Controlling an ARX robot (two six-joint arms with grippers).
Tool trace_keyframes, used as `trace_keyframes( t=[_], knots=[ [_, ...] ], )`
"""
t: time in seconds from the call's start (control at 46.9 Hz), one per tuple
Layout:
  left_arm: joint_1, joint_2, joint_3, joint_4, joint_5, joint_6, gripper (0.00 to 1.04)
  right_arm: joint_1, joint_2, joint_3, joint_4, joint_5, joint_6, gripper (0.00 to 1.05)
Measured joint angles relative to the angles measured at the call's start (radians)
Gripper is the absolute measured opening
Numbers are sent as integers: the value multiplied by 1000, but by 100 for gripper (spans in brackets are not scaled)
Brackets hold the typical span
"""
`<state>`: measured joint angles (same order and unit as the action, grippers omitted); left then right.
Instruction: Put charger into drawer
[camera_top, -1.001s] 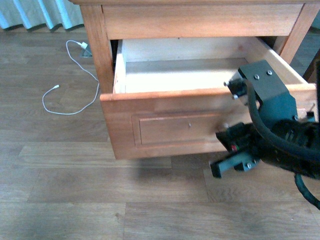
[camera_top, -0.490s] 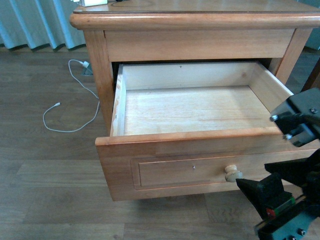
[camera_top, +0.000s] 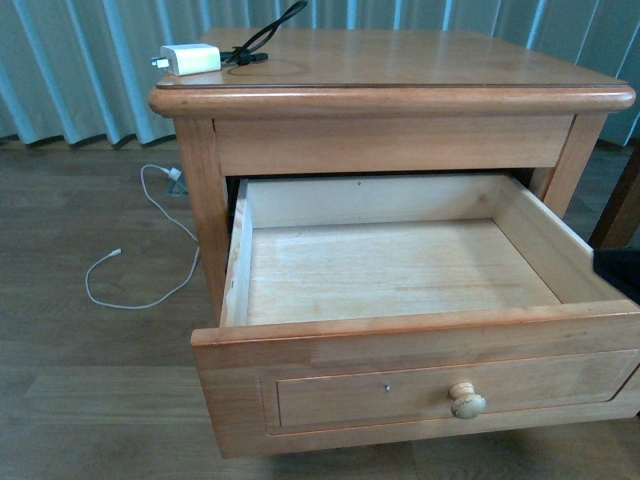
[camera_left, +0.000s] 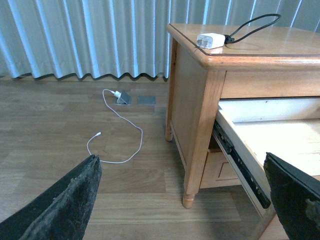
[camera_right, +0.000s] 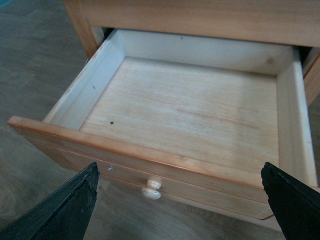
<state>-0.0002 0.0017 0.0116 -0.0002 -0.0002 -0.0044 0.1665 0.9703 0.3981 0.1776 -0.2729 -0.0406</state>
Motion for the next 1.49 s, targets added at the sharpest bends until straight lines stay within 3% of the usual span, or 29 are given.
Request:
trace_keyframes(
  t=[0.213, 0.405, 0.596, 0.618, 0.682, 0.746, 0.959, 1.108, 1.342, 1.491],
  knots=[
    [0, 0, 0, 0, 0, 0, 99, -90, -214, -19, -102, -73, 18, 96],
    [0, 0, 0, 0, 0, 0, 99, -274, -412, -93, -136, -200, 80, 96],
    [0, 0, 0, 0, 0, 0, 99, -290, -421, -94, -136, -206, 101, 96],
    [0, 0, 0, 0, 0, 0, 99, -280, -426, -101, -119, -172, 98, 95],
    [0, 0, 0, 0, 0, 0, 99, -194, -473, -190, 72, 135, 67, 80],
    [0, 0, 0, 0, 0, 0, 99, -176, -502, -220, 109, 241, 56, 69],
    [0, 0, 0, 0, 0, 0, 99, -169, -568, -284, 105, 272, 45, 34],
    [0, 0, 0, 0, 0, 0, 99, -169, -634, -319, 79, 272, 41, 1],
    [0, 0, 0, 0, 0, 0, 99, -169, -710, -350, 35, 272, 41, 2],
    [0, 0, 0, 0, 0, 0, 99, -169, -719, -354, 32, 272, 40, 25]
  ],
)
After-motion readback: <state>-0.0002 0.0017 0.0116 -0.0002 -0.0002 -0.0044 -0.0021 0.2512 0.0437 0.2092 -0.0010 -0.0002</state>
